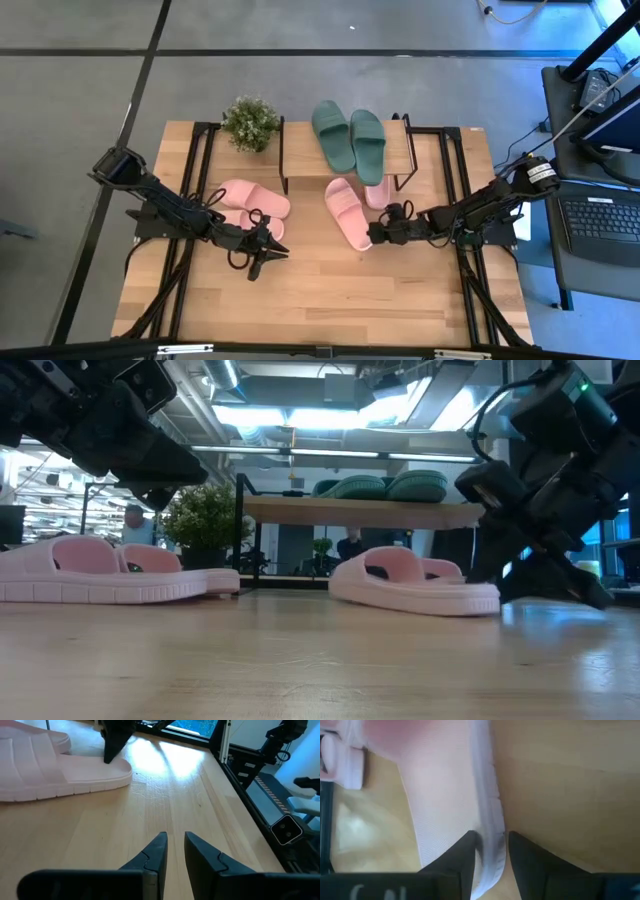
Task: Pick and place slides into the shelf
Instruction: Put the pink slipper under the shelf
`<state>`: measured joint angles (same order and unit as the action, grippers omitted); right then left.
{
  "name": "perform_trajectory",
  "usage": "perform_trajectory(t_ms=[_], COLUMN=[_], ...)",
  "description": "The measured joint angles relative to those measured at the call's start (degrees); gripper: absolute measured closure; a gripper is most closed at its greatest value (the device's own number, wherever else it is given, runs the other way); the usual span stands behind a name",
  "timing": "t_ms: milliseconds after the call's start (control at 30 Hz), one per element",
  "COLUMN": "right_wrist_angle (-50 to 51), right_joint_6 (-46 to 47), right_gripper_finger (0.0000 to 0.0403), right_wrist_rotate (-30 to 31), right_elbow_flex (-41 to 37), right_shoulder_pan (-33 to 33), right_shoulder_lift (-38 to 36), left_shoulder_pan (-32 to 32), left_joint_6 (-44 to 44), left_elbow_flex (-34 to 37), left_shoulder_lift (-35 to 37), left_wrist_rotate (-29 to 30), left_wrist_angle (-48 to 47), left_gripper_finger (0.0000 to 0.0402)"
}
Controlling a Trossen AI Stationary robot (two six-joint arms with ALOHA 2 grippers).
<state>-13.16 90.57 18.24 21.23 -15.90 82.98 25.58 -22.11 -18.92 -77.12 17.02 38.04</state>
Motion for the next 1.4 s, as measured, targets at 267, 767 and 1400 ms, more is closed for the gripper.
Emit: perform_trajectory(t_ms=[267, 767, 1400], right_wrist_angle=[0.47, 0.25, -2.29], right_joint_6=[0.47, -4.22, -7.59], right_gripper_finger=[0.0285, 0.0285, 0.0141], right_wrist_rotate=[0.08, 0.11, -1.35], right_elbow_flex=[0.07, 0.04, 0.08], right_shoulder_pan=[0.0, 0.0, 0.0], right_shoulder_lift=[0.0, 0.02, 0.04], left_shoulder_pan=[0.0, 0.0, 0.0], left_joint_6=[0.01, 0.24, 0.24], left_elbow_flex=[0.0, 0.0, 0.0], left_shoulder_lift=[0.0, 0.0, 0.0], left_wrist_rotate=[0.0, 0.0, 0.0], left_wrist_angle=[-0.02, -1.44, -1.62], left_gripper_finger=[0.0344, 0.0344, 0.0344])
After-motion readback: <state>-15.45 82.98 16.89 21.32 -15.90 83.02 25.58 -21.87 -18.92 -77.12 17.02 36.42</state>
